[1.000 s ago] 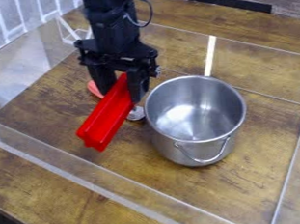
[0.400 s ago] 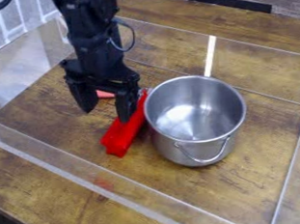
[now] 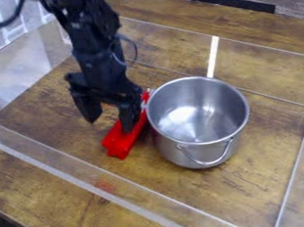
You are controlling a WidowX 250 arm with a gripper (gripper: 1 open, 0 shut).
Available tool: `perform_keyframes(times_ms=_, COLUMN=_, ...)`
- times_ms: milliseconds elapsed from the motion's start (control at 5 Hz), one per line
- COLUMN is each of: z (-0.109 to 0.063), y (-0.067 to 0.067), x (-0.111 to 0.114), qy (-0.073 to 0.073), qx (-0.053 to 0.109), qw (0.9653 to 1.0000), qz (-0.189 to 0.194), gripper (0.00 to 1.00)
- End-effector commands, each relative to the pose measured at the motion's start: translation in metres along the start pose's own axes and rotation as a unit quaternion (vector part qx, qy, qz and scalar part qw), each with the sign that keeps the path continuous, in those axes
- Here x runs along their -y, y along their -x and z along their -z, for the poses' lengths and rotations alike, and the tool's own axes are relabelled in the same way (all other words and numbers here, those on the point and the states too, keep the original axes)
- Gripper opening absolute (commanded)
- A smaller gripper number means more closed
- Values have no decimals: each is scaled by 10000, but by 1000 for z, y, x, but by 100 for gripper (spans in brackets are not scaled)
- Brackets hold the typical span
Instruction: Remove the red object from the silver pot and put it on the table
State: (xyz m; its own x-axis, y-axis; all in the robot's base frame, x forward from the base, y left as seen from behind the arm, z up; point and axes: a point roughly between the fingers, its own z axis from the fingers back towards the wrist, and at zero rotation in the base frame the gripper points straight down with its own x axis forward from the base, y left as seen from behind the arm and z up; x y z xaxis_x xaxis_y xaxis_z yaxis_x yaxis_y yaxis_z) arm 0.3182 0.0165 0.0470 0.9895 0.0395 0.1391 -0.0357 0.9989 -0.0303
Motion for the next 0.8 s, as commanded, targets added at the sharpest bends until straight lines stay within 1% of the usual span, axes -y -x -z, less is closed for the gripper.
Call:
perform_keyframes(times_ms=0, z=0, y=-8, x=-6, qy=22, qx=259, qw=9996, qz=-58, gripper=100)
perform_keyframes(times_ms=200, z=8, y=-10, x=-8, qy=51, qx=234, qw=9997, qz=-72, gripper=100)
perform_keyframes(times_ms=400, z=6, y=-11, x=-9, qy=90, qx=230, qw=9997, qz=-82, gripper=0)
perform_keyframes(times_ms=600, z=-7, y=-14, x=-13, qy=78, qx=319, qw=9994, qz=-98, gripper=100)
